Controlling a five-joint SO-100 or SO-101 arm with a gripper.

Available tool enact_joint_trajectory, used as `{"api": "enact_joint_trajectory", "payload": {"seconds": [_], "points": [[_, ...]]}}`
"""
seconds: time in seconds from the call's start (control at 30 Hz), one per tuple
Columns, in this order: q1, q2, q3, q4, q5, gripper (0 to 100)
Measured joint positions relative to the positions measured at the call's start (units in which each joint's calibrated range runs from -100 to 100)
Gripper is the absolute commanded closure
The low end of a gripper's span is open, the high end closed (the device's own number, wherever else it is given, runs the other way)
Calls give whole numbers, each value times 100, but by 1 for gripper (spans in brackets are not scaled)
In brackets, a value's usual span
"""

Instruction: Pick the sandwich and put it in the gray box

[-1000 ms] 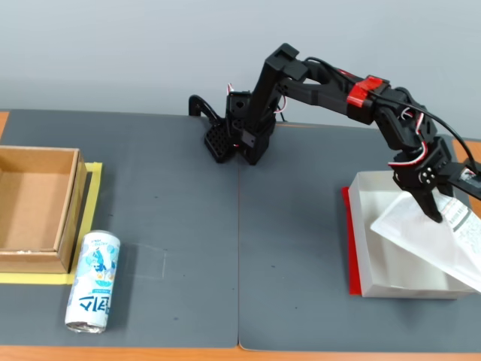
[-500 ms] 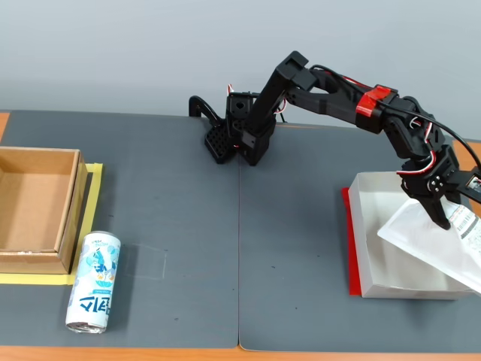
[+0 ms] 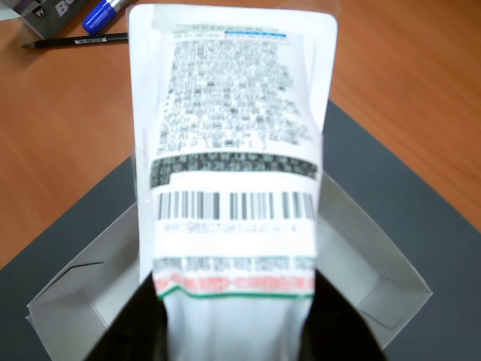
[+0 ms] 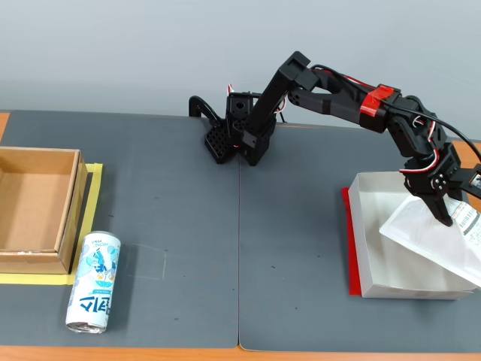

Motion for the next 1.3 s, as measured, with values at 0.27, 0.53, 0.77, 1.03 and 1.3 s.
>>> {"api": "enact_joint_trajectory", "payload": {"seconds": [0.27,0.53,0.77,1.03,1.3], "points": [[0,0,0,0,20,64],[0,0,0,0,20,59],[0,0,0,0,20,59],[29,-42,0,0,20,71],[302,-382,0,0,20,92]]}}
